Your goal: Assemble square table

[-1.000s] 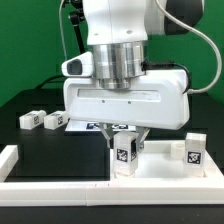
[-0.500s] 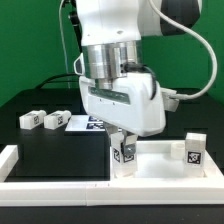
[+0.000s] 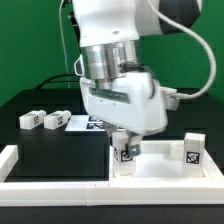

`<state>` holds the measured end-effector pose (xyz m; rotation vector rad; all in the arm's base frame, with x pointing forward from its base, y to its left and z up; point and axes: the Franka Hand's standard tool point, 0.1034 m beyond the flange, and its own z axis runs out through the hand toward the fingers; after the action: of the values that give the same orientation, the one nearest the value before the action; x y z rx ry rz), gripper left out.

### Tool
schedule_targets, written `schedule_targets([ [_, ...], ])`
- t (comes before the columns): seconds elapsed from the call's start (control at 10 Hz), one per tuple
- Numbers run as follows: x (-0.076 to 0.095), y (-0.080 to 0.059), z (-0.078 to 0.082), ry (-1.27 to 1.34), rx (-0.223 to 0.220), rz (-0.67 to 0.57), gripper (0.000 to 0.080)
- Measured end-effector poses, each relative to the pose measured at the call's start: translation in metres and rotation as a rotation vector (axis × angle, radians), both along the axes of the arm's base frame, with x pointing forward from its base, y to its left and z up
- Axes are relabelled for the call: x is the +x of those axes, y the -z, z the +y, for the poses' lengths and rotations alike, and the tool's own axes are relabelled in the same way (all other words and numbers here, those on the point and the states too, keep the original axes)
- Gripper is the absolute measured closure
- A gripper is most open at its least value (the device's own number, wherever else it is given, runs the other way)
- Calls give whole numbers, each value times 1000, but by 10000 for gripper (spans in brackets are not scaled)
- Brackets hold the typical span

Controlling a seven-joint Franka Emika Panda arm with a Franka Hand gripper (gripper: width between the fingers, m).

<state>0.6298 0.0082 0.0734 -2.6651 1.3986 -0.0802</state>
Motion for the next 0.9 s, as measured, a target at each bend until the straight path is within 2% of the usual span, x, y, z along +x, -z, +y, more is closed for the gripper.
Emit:
schedule_targets([
  [0.1, 3, -2, 3, -205, -38, -19, 193],
  [0.4, 3, -1, 2, -453, -70, -39, 154],
  [0.6, 2, 0, 3, -781, -145, -61, 151],
  [0.7, 2, 0, 2, -912, -169, -72, 151],
  [0.9, -1, 3, -7, -1054, -185, -75, 151],
])
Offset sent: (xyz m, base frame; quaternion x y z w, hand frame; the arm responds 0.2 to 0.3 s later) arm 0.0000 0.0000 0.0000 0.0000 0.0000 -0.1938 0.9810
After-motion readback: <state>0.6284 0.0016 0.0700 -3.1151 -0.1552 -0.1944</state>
